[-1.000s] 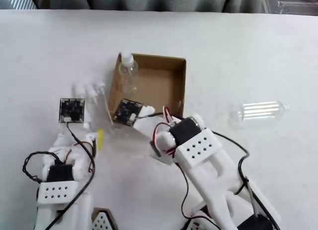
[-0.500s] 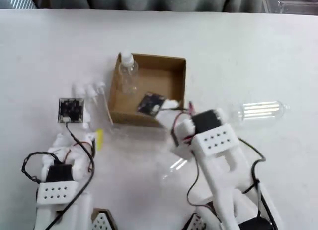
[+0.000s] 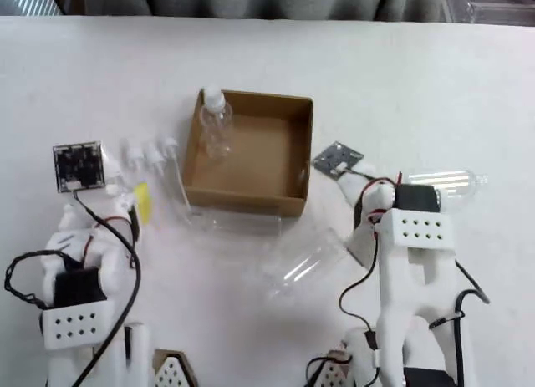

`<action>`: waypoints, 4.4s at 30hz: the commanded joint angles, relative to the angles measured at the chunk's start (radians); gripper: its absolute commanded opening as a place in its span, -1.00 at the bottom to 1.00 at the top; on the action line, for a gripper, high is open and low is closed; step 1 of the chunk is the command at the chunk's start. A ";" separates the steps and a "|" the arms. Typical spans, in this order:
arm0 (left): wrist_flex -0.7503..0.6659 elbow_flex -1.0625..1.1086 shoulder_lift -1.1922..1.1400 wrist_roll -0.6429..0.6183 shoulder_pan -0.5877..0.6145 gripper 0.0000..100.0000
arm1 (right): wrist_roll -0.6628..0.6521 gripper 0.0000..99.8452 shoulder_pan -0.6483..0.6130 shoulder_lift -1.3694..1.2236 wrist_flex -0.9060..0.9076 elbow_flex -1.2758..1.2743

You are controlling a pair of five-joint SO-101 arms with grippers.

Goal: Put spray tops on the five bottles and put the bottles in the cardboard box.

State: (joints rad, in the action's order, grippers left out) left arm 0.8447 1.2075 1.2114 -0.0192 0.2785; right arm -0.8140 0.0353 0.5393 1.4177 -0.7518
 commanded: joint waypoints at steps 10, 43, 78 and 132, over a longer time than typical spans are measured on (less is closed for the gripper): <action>-0.061 -0.361 0.005 -0.155 -0.067 -0.96 | -0.089 -0.97 0.091 0.025 -0.251 -0.232; -1.109 0.226 -0.044 -0.084 -0.387 -0.96 | 0.051 -0.97 0.085 0.024 -0.593 -0.448; -2.229 0.061 -1.319 -0.084 -0.390 -0.96 | 0.044 -0.97 0.085 0.016 -0.608 -0.448; -2.024 0.060 -1.368 -0.074 -0.387 -0.37 | 0.043 -0.97 0.090 0.015 -0.622 -0.448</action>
State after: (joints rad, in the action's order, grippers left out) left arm -1.1822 1.2643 -0.2186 -0.0790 -0.1066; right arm -0.7725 0.1181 0.5424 0.8239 -1.2045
